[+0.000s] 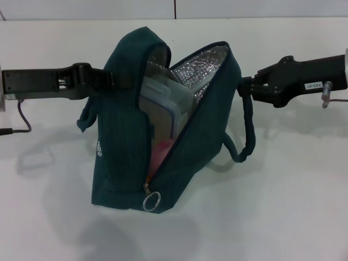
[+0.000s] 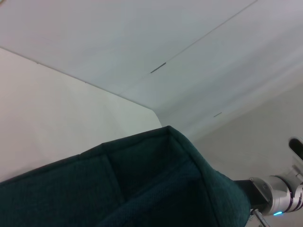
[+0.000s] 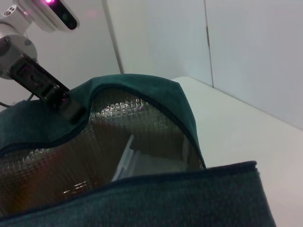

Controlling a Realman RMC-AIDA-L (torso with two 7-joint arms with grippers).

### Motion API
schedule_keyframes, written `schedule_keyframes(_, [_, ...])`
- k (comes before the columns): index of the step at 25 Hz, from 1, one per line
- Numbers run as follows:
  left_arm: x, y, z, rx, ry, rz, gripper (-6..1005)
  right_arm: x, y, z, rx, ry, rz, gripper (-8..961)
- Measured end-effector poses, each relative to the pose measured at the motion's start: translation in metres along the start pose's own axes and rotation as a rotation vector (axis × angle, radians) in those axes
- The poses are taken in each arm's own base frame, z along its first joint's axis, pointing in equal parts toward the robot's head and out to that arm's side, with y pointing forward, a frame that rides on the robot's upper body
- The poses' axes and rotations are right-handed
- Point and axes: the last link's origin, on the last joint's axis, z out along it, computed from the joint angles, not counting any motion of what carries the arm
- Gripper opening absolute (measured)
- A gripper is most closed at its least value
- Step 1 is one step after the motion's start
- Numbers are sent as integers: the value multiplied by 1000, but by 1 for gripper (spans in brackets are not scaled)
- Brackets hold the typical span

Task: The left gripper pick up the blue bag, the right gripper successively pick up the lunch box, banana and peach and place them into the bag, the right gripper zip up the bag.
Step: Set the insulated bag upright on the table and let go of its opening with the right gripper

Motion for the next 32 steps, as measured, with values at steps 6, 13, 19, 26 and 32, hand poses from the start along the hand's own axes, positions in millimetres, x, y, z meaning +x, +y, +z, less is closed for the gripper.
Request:
schedule_keyframes(6, [0,0,0,1,2,-1,33,-4,0,-6,5,-23,-14,89])
schedule_keyframes(13, [-4,4,14,-67,8,-1,33,-18,7,-43,63,-107,-59,75])
schedule_keyframes(19, [-17,11,40,-157,-36,-12,33,-15,3,-69,116,-134,-29,74])
schedule_keyframes(26, [-31,11,81,-245,-44,-22,33,0,-3,-100,151,-167,37,73])
schedule_keyframes(32, [-33,-3,93,-186,-6,-68,33,5,-2,-91,80,-145,68,71])
